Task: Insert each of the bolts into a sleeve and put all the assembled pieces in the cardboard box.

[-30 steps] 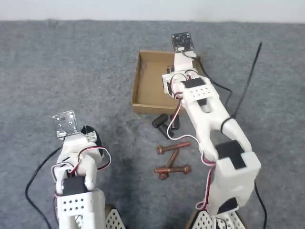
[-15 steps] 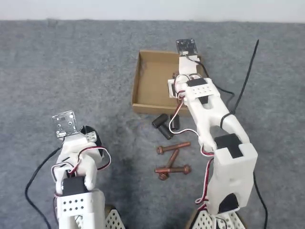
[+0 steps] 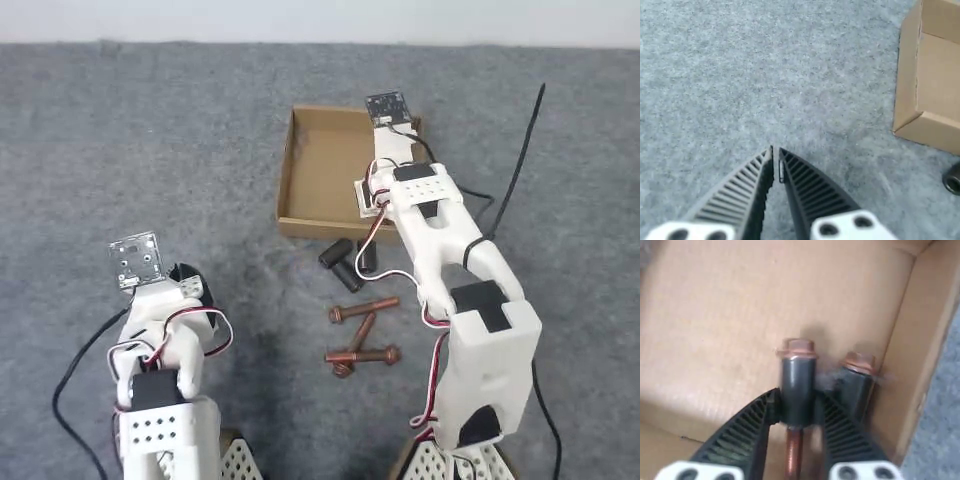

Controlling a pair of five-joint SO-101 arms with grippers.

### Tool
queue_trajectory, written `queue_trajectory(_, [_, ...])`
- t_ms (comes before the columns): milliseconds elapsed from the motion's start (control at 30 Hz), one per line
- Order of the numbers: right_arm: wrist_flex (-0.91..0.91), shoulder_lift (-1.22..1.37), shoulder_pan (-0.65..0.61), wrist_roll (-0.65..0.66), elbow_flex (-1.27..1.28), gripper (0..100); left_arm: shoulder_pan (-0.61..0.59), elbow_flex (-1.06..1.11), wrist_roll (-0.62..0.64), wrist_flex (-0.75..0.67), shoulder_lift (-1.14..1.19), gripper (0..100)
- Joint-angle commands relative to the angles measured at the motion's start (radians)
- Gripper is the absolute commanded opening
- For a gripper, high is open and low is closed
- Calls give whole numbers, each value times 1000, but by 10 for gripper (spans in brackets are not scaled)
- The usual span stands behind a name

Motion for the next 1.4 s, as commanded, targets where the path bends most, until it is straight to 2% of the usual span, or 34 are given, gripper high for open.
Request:
queue_trajectory(0, [2, -36, 16, 29, -64, 173, -5, -13, -6, -29, -14, 11])
queue_trajectory(167, [2, -58, 16, 29, -63, 110, -5, -13, -6, -29, -14, 11])
queue_trajectory(367, [4, -214, 13, 29, -5, 5, -5, -13, -6, -31, -14, 11])
queue_trajectory(667, [4, -552, -30, 31, 322, 9, -5, -13, -6, -31, -14, 11])
queue_trajectory(1067, [4, -1035, -196, 34, 779, 9, -5, -13, -6, -28, -14, 11])
queue_trajectory(1200, [4, -1115, -265, 34, 875, 13, -8, -13, -6, -26, -14, 11])
queue_trajectory(1367, [22, -1072, -288, 35, 884, 13, -8, -13, -6, -26, -14, 11])
